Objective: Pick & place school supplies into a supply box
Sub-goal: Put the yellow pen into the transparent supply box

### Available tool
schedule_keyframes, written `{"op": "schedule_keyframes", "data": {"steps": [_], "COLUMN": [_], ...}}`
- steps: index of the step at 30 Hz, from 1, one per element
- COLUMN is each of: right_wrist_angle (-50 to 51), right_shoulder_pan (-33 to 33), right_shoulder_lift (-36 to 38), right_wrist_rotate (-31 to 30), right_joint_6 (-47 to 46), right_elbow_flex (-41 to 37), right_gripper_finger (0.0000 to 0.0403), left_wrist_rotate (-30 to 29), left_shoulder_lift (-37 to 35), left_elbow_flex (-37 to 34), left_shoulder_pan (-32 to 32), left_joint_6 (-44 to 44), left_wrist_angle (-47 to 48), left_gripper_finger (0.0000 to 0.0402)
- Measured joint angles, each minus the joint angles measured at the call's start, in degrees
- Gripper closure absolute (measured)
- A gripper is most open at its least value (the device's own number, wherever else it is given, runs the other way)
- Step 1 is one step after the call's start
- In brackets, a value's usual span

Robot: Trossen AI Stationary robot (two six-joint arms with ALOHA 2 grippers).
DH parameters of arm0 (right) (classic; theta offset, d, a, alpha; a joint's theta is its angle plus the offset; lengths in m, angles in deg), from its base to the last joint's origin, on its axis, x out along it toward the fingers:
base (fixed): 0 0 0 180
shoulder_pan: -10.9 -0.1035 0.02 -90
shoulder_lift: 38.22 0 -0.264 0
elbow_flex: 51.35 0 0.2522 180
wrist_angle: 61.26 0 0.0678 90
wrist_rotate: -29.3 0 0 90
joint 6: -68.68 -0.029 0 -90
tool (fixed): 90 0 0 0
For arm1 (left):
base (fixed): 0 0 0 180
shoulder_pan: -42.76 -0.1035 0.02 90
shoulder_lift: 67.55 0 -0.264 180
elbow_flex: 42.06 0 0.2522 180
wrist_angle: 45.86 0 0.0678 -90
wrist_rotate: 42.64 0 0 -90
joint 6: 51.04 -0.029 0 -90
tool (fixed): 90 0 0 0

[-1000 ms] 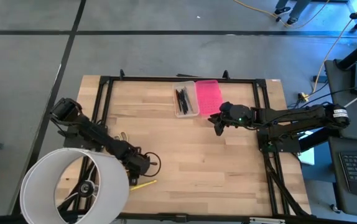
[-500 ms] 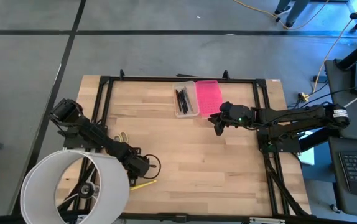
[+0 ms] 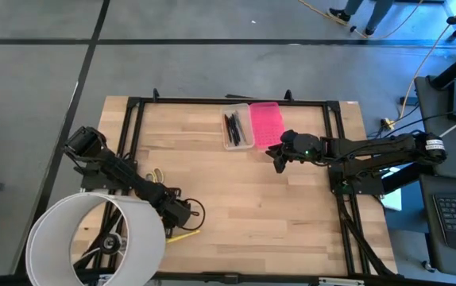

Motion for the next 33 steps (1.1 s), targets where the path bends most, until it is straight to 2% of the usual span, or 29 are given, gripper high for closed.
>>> {"op": "schedule_keyframes", "data": {"steps": [8, 17, 27, 33], "right_wrist_angle": [0.0, 0.0, 0.0, 0.0], "right_shoulder_pan": [0.0, 0.0, 0.0, 0.0], "right_shoulder_lift": [0.0, 0.0, 0.0, 0.0], "right_wrist_rotate": [0.0, 0.0, 0.0, 0.1], "right_joint_6": [0.0, 0.0, 0.0, 0.0], "right_elbow_flex": [0.0, 0.0, 0.0, 0.0], "right_gripper_finger": [0.0284, 0.0284, 0.0284, 0.0284], "left_wrist_rotate": [-2.6, -2.6, 2.2, -1.7], "left_shoulder_lift": [0.0, 0.0, 0.2, 0.4], "left_elbow_flex": [-0.1, -0.2, 1.0, 3.8], "left_shoulder_pan": [0.0, -1.0, -4.4, -7.6], "left_joint_6": [0.0, -0.3, -1.3, -5.4], "left_wrist_angle": [0.6, -0.2, -0.9, -2.9], "left_gripper_finger": [0.0296, 0.0343, 0.0346, 0.0347]}}
